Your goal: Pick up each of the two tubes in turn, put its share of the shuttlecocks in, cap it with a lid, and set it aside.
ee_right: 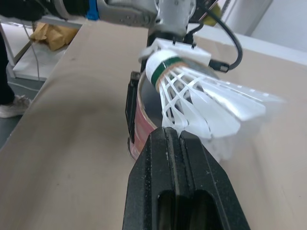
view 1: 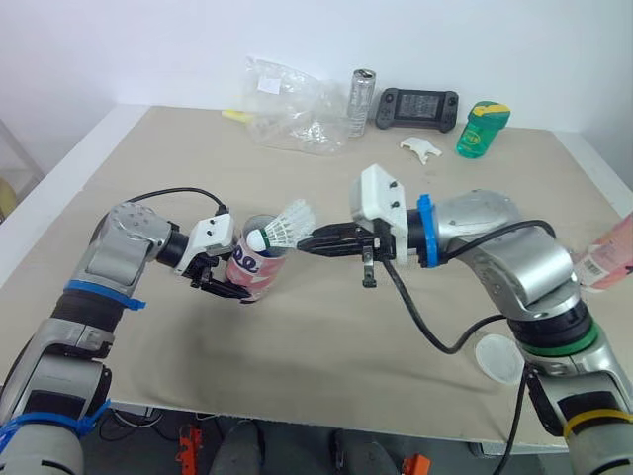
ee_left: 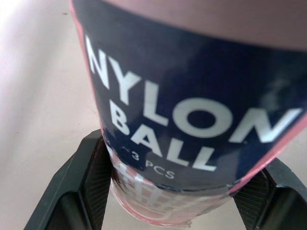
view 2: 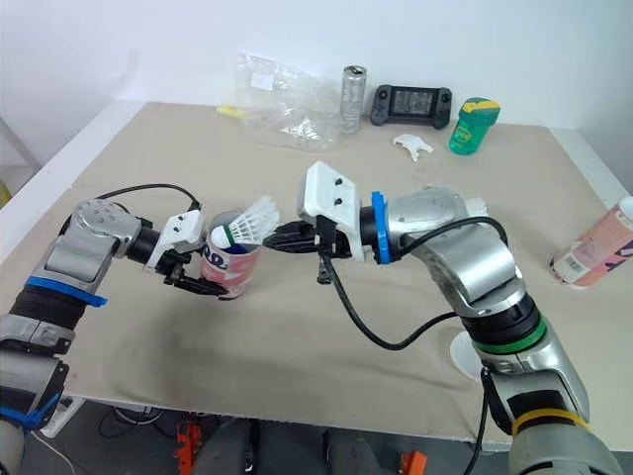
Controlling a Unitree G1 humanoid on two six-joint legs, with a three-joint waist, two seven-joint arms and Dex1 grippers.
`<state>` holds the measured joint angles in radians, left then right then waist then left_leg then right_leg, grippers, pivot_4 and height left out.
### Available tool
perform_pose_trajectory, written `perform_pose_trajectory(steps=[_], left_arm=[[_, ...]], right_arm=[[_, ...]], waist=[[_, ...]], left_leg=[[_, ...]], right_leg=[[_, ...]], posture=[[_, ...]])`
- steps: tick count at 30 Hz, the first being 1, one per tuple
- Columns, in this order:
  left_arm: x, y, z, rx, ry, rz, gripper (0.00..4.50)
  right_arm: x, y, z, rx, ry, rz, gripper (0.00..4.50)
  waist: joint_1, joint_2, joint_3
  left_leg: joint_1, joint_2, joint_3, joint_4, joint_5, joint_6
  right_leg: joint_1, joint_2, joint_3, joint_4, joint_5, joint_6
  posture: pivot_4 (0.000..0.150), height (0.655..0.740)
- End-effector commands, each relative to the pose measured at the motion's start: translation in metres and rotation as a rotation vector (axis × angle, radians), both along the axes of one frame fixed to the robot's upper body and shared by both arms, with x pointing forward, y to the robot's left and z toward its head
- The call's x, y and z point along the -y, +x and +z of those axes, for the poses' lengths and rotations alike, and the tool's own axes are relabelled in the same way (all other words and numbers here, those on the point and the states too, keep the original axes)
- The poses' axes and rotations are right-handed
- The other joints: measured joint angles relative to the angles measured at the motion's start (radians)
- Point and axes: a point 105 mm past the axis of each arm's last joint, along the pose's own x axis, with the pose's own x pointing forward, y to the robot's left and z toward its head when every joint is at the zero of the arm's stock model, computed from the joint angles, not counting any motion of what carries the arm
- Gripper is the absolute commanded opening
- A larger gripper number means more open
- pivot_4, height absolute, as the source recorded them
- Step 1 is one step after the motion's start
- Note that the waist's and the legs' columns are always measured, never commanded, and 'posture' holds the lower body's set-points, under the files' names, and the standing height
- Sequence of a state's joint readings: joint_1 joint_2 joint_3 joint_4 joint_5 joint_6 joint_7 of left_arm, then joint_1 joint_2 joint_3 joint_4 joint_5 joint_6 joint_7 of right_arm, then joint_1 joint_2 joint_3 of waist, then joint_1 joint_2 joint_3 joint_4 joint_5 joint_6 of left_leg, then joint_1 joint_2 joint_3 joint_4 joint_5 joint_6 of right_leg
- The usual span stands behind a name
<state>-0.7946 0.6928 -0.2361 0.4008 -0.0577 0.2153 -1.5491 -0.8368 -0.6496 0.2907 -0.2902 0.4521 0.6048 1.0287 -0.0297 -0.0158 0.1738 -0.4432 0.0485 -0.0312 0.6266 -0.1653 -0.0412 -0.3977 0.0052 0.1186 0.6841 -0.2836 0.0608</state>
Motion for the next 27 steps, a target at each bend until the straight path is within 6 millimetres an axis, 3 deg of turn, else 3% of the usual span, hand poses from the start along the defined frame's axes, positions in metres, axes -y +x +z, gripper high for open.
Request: perform_pose_trajectory(steps=[1,11,16,20,23,24,25,27], left_arm=[[0.006,-0.005,-0.003,-0.009,0.007,-0.030,2.99],[0.008,-0.004,-0.004,-0.012,0.011,-0.034,2.99],[0.008,-0.003,-0.004,-0.012,0.013,-0.039,2.99],[0.010,-0.002,-0.003,-0.010,0.013,-0.043,2.99],[0.010,-0.002,-0.003,-0.008,0.012,-0.045,2.99],[0.010,-0.002,-0.003,-0.008,0.012,-0.045,2.99],[0.010,-0.002,-0.003,-0.008,0.013,-0.045,2.99],[0.010,-0.003,-0.003,-0.007,0.013,-0.045,2.99]], right_arm=[[-0.001,0.001,0.016,0.070,0.014,0.019,0.12],[0.022,0.002,0.028,0.085,0.019,-0.003,0.12],[0.006,-0.016,0.024,0.060,0.007,0.096,0.12],[-0.015,-0.017,0.012,0.047,-0.015,0.137,0.12],[-0.024,-0.019,0.009,0.020,-0.025,0.172,1.44],[-0.025,-0.019,0.009,0.020,-0.026,0.171,1.59],[-0.026,-0.018,0.010,0.022,-0.027,0.168,2.27],[-0.023,-0.016,0.014,0.029,-0.015,0.157,3.06]], waist=[[0.000,0.000,0.000],[0.001,0.000,0.000],[0.001,0.000,0.000],[0.000,0.000,0.000],[0.002,0.000,0.000],[0.004,0.000,0.000],[0.004,0.000,0.000],[0.005,0.000,0.000]], left_leg=[[0.000,0.000,0.000,0.000,0.000,0.000],[0.000,0.000,0.000,-0.001,0.000,0.000],[0.000,0.000,0.000,-0.001,0.000,0.000],[0.000,0.000,0.000,-0.001,0.000,0.000],[0.000,0.000,0.000,0.000,0.000,0.000],[0.000,0.000,-0.001,0.000,0.000,0.000],[0.000,0.000,-0.001,0.000,0.000,0.000],[-0.001,-0.001,-0.001,0.000,0.000,0.000]], right_leg=[[0.000,0.000,0.000,0.000,0.000,0.000],[0.000,0.000,0.000,0.000,0.000,0.000],[0.000,0.000,0.000,0.000,0.000,0.000],[0.000,0.000,0.000,0.000,0.000,0.000],[0.000,0.000,-0.001,0.000,0.000,0.000],[0.000,0.000,-0.001,0.000,0.000,0.000],[0.000,0.000,-0.001,0.000,0.000,0.000],[0.000,-0.001,-0.001,0.000,0.000,0.000]], posture=[[0.150,0.7394],[0.150,0.7394],[0.150,0.7394],[0.150,0.7394],[0.150,0.7394],[0.150,0.7394],[0.150,0.7394],[0.150,0.7394]])
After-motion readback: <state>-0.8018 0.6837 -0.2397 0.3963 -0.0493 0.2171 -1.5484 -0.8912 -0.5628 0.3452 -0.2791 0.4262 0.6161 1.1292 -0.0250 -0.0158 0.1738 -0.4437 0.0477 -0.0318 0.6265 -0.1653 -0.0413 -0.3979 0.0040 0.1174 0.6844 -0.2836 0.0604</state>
